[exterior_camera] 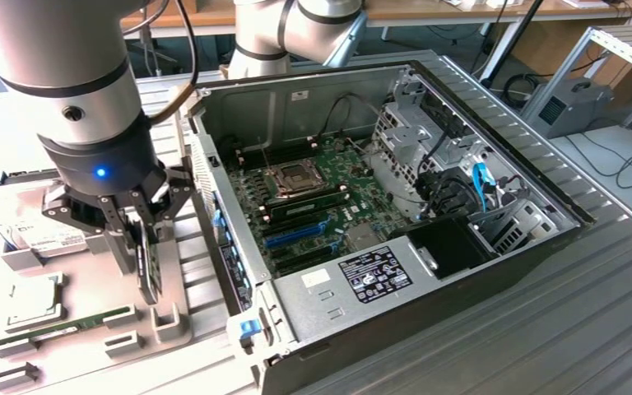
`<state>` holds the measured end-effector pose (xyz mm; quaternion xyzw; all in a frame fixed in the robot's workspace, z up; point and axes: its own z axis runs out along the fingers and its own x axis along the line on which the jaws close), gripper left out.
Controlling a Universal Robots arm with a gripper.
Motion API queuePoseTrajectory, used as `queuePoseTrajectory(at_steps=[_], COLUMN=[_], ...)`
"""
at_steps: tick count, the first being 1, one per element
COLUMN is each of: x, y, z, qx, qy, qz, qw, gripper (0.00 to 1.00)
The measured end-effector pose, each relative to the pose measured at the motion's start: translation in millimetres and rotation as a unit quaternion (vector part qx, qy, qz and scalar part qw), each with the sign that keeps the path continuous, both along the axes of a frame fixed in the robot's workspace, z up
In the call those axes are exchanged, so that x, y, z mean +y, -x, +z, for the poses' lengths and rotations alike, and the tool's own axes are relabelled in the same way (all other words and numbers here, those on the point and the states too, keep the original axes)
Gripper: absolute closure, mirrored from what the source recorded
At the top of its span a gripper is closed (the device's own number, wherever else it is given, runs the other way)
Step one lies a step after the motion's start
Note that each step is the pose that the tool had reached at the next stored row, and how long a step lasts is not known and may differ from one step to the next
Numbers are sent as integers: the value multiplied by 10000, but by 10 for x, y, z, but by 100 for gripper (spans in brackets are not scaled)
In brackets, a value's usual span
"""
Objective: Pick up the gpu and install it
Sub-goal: 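Pick up the gpu and move the gpu toward the slot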
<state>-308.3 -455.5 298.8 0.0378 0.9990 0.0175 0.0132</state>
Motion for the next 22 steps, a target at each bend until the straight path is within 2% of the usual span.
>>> queuePoseTrajectory(at_steps=[22], x=[1], y=[0], z=[52], qx=[0], qy=[0], qz=[0], qw=[10000], gripper=[74])
